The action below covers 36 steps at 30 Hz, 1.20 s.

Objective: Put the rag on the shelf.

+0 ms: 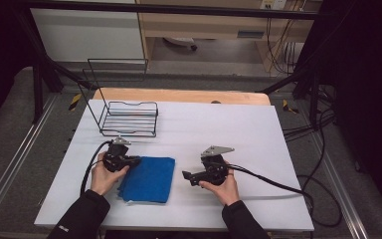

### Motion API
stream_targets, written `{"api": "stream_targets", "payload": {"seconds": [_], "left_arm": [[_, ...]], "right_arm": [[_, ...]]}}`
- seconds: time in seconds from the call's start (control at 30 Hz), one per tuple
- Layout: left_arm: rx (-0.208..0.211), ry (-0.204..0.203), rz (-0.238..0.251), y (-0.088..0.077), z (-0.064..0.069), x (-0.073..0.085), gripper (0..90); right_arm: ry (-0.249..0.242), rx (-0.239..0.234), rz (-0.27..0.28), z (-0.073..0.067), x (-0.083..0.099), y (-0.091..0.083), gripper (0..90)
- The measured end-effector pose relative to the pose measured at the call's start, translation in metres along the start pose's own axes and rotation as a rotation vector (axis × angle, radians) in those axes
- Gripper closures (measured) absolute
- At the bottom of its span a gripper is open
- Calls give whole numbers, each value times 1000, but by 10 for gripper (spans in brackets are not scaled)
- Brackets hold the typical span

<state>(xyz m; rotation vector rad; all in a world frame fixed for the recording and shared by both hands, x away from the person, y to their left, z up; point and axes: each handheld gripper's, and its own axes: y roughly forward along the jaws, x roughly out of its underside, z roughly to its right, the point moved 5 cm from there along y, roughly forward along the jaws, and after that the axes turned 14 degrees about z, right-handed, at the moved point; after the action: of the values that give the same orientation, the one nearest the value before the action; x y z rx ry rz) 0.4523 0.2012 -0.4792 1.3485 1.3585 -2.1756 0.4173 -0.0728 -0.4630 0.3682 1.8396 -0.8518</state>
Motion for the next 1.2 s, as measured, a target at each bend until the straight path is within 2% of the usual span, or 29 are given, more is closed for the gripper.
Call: {"api": "stream_targets", "payload": {"seconds": [0.07, 0.13, 0.27, 0.47, 0.57, 0.73, 0.77, 0.9, 1.03, 1.2], "left_arm": [[2, 8, 1, 0, 0, 0, 811], [3, 15, 2, 0, 0, 0, 811], [-4, 42, 8, 0, 1, 1, 812], [-4, 58, 20, 0, 2, 2, 813], [-3, 66, 21, 0, 2, 2, 813], [13, 43, 35, 0, 0, 3, 814], [15, 45, 39, 0, 0, 4, 814], [22, 49, 42, 0, 0, 4, 813], [23, 64, 44, -1, 0, 4, 813], [27, 69, 49, -1, 0, 4, 823]], "right_arm": [[16, 8, 7, 1, -3, 4, 107], [1, 16, 3, -1, -7, 10, 132], [24, 22, 21, -10, -17, 28, 213], [68, 51, -18, -14, -15, 61, 365], [71, 53, -54, -14, -9, 72, 433], [91, 31, -89, -16, -3, 76, 567], [86, 32, -87, -16, -2, 76, 598], [119, 3, -106, -18, -1, 76, 712], [131, -2, -125, -17, -2, 77, 819], [161, -17, -142, -15, -4, 77, 864]]}}
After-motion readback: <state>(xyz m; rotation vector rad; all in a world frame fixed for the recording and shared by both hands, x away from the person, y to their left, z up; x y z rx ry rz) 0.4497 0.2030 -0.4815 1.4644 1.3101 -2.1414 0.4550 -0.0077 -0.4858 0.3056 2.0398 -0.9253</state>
